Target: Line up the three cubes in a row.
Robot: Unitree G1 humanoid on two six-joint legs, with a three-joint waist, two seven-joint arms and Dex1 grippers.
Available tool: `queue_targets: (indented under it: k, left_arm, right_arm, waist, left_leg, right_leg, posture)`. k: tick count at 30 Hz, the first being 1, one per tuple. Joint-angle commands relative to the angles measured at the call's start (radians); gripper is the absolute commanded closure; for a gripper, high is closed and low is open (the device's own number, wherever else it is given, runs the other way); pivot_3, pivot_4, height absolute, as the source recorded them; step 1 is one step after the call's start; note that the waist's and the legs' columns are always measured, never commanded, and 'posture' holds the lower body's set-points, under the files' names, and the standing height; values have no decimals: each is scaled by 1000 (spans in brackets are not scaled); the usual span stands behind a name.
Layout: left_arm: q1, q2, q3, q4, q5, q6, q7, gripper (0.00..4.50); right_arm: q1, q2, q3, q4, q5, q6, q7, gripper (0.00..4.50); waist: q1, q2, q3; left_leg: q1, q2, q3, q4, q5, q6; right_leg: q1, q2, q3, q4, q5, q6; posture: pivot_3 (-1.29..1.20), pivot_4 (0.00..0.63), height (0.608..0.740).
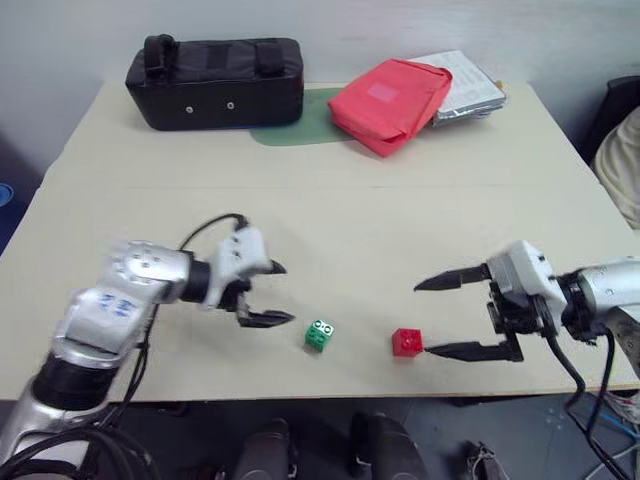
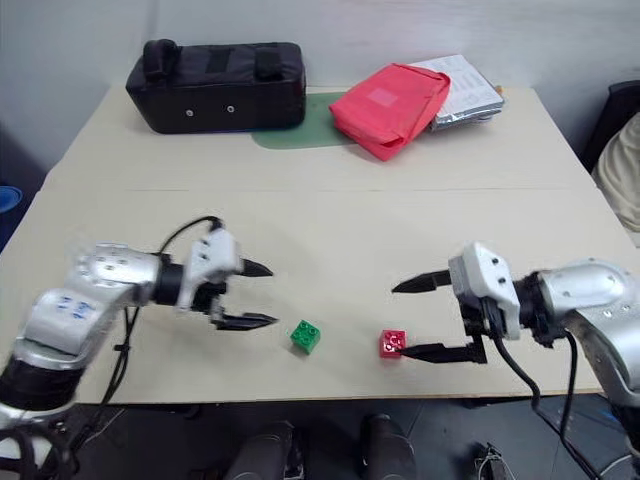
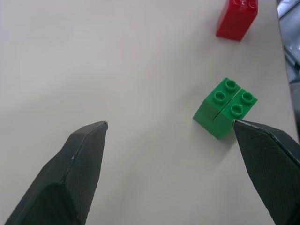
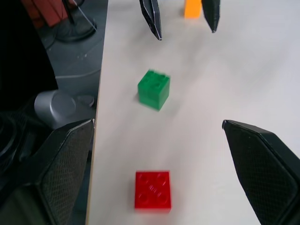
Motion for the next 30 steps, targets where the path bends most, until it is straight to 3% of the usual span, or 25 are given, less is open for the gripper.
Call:
queue_targets:
  k: [1, 4, 7, 13, 16, 19, 30]
  left_arm:
    - [127, 78, 255, -65, -126, 60, -51, 19]
    - [336, 122, 450, -125, -158, 18, -117, 19]
    - [425, 126, 510, -171, -189, -31, -130, 19]
    - [197, 129, 189, -72, -150, -242, -193, 19]
    - [22, 84, -53, 29, -89, -337, -304, 19]
    - [-97, 19, -216, 124, -49, -407, -394, 19]
    - [-223, -137, -395, 323, 102, -665, -406, 19]
  right_arm:
    - [-53, 15, 13, 49, 13, 3, 25, 0]
    - [-88, 29, 49, 95, -17, -24, 58, 0]
    - [-107, 36, 67, 122, -33, -39, 82, 0]
    - [-87, 21, 73, 90, -47, -47, 105, 0]
    - [-23, -7, 30, 20, -22, -11, 84, 0]
    - [63, -31, -34, -74, 7, 32, 42, 0]
    - [231, -37, -192, -248, 93, 123, -92, 0]
  waist:
    - [-9, 0, 0]
    - [-12, 0, 0]
    - [-2, 0, 0]
    - [21, 0, 0]
    - [18, 1, 0]
    - [15, 2, -1]
    - [19, 1, 0]
  left_leg:
    - [0, 0, -1, -1, 0, 0]
    - [0, 0, -2, -2, 0, -1]
    - [0, 0, -2, -2, -1, -1]
    - [0, -2, -6, 1, -1, -2]
    - [0, -2, -5, 0, -2, -2]
    - [-1, -1, -3, 0, -1, -2]
    - [-1, 0, -1, 3, -2, 0]
  right_leg:
    - [0, 0, -1, 0, 0, 0]
    - [1, 0, -1, 0, 0, -1]
    - [1, -1, -2, -2, 0, -1]
    - [3, -3, -2, -2, 0, -1]
    - [3, -2, -3, -2, 0, -1]
    - [3, 1, -4, 0, 0, -1]
    - [1, 2, -1, 0, 0, -1]
  posture:
    - [0, 150, 740]
    - [0, 150, 740]
    - [0, 150, 740]
    - [0, 150, 740]
    - [0, 150, 740]
    - [0, 150, 740]
    - [0, 150, 740]
